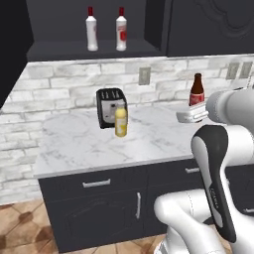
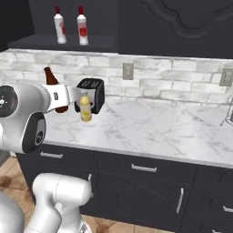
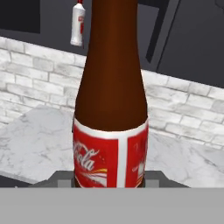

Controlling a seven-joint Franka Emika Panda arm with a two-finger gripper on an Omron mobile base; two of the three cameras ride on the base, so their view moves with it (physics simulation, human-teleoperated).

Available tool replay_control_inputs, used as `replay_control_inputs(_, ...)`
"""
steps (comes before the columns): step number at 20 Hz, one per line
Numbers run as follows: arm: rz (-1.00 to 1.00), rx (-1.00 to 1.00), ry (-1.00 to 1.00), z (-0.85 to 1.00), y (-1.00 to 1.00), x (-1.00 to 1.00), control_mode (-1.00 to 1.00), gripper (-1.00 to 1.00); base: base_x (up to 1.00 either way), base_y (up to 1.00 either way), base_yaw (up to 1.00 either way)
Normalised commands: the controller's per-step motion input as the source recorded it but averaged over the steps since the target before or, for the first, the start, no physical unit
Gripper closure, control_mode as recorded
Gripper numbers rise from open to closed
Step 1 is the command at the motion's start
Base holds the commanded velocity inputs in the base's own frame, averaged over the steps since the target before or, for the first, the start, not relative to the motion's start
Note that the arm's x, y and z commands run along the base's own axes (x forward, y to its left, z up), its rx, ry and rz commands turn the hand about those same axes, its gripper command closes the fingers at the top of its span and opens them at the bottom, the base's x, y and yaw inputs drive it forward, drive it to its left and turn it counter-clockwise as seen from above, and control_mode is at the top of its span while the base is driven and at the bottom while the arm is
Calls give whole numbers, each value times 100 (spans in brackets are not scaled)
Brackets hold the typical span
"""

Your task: Sort all alcoholic drinks to one cabinet, and non-alcoholic drinks to the other.

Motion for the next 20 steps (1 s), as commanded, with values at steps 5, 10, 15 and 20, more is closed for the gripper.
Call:
replay_control_inputs(5, 0, 0, 0, 0, 0, 0, 100, 100, -13, -64, 4)
replay_control_inputs(10, 0, 0, 0, 0, 0, 0, 100, 100, -21, -62, 2)
replay_control_inputs(15, 0, 0, 0, 0, 0, 0, 100, 100, -37, -56, 0)
replay_control_inputs(20, 0, 0, 0, 0, 0, 0, 100, 100, -44, -55, 0)
